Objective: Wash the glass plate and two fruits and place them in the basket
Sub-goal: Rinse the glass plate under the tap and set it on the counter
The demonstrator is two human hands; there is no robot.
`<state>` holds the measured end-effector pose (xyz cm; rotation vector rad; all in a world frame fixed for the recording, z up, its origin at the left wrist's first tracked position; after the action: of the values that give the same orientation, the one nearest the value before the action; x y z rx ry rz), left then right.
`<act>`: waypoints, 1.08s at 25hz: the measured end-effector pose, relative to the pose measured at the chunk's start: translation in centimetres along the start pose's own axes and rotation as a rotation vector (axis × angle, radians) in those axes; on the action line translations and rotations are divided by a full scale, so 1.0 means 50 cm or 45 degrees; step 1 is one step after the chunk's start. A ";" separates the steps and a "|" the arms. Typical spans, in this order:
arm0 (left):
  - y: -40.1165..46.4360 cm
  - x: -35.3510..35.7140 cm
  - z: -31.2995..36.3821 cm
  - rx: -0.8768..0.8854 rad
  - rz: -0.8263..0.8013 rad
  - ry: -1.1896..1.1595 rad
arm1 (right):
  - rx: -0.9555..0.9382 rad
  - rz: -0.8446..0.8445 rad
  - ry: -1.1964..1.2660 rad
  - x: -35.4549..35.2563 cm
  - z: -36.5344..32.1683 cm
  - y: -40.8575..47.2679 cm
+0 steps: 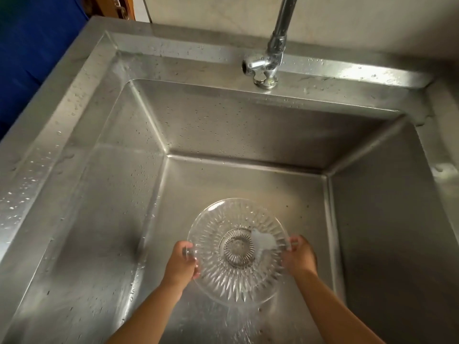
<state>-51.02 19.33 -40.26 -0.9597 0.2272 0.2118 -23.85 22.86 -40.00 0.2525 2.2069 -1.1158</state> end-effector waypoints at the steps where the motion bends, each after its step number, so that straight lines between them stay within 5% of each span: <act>1: -0.007 -0.007 0.012 0.024 0.014 -0.070 | -0.012 -0.002 0.067 -0.005 -0.010 -0.003; 10: -0.145 -0.159 0.201 0.219 -0.182 -0.537 | -0.241 -0.189 0.561 -0.125 -0.233 -0.111; 13: -0.204 -0.206 0.249 0.309 -0.161 -0.574 | -0.282 -0.318 0.517 -0.173 -0.308 -0.162; 16: -0.241 -0.244 0.282 0.362 -0.138 -0.595 | -0.484 -0.048 0.345 -0.238 -0.414 -0.203; 19: -0.258 -0.268 0.305 0.399 -0.135 -0.575 | -0.586 -0.027 0.602 -0.271 -0.546 -0.233; 27: -0.260 -0.280 0.315 0.427 -0.071 -0.565 | -0.010 -0.217 1.109 -0.217 -0.623 -0.183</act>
<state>-59.25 24.04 -17.36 -0.5661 -0.1693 0.3185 -33.74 42.55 -13.82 0.6550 3.0335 -1.2293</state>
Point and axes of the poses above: each hand's wrist, its own y-axis towards the middle knuckle, its own x-axis out of the palm, z = x × y, the point moved 4 cm from there along y, towards the middle knuckle
